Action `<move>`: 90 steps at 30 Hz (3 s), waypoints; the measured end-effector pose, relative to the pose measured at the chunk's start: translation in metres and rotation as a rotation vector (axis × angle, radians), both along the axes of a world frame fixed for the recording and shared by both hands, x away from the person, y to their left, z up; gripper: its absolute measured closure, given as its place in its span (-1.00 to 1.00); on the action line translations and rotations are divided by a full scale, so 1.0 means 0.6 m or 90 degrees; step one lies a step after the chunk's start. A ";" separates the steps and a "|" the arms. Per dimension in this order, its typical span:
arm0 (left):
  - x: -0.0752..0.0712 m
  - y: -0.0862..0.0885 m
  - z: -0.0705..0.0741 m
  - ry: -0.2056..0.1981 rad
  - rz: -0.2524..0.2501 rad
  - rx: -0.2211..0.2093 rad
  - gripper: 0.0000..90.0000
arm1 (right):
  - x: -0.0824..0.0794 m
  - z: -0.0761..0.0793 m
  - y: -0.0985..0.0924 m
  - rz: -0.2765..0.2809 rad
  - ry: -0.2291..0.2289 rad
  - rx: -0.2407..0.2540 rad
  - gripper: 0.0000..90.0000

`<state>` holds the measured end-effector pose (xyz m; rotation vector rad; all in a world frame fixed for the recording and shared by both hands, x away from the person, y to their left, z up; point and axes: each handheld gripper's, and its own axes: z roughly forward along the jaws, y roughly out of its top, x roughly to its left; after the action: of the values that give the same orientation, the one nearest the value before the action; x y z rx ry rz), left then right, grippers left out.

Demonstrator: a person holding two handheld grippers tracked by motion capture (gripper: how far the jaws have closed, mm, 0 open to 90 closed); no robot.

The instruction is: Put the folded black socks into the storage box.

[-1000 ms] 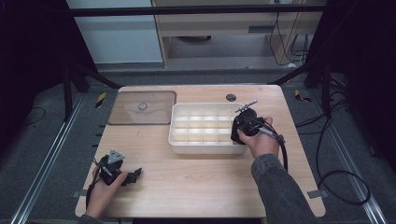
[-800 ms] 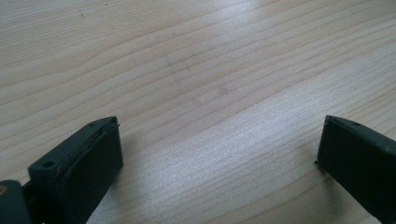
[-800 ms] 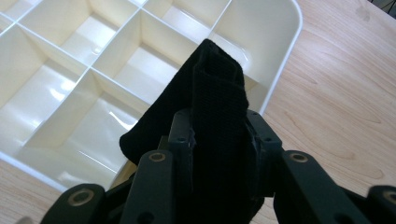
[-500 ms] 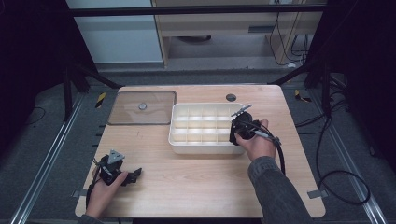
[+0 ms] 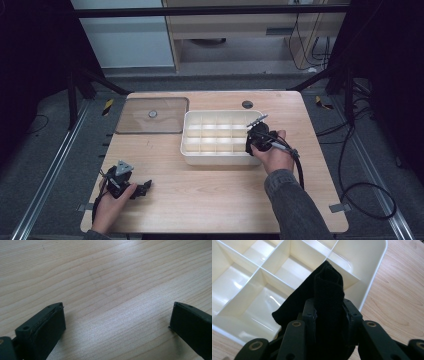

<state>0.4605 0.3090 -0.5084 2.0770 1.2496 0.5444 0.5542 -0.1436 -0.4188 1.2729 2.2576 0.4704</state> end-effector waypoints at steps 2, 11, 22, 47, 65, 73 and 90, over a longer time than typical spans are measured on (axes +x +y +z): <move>0.000 0.000 0.000 0.000 0.000 0.000 -1.00 | 0.000 -0.001 -0.001 0.002 0.000 0.000 0.53; 0.000 0.000 0.000 0.000 0.000 0.000 -1.00 | -0.005 -0.009 -0.003 0.001 -0.004 0.008 0.53; 0.000 0.000 0.000 0.000 0.000 0.000 -1.00 | -0.006 -0.018 -0.010 -0.006 0.008 0.029 0.53; 0.000 0.000 0.000 0.000 -0.001 0.000 -1.00 | -0.008 -0.019 -0.016 -0.014 0.010 0.059 0.42; 0.000 -0.001 0.000 0.000 0.000 0.000 -1.00 | -0.018 0.021 -0.027 -0.022 -0.007 0.102 -0.20; 0.000 -0.001 0.000 0.000 0.000 0.000 -1.00 | -0.024 0.059 -0.033 -0.002 -0.010 0.128 -0.36; 0.000 -0.001 0.000 -0.001 0.002 -0.003 -1.00 | -0.008 0.128 -0.052 0.010 -0.008 0.128 0.60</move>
<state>0.4605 0.3082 -0.5086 2.0698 1.2527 0.5447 0.5496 -0.1746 -0.3422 1.3454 2.2566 0.7255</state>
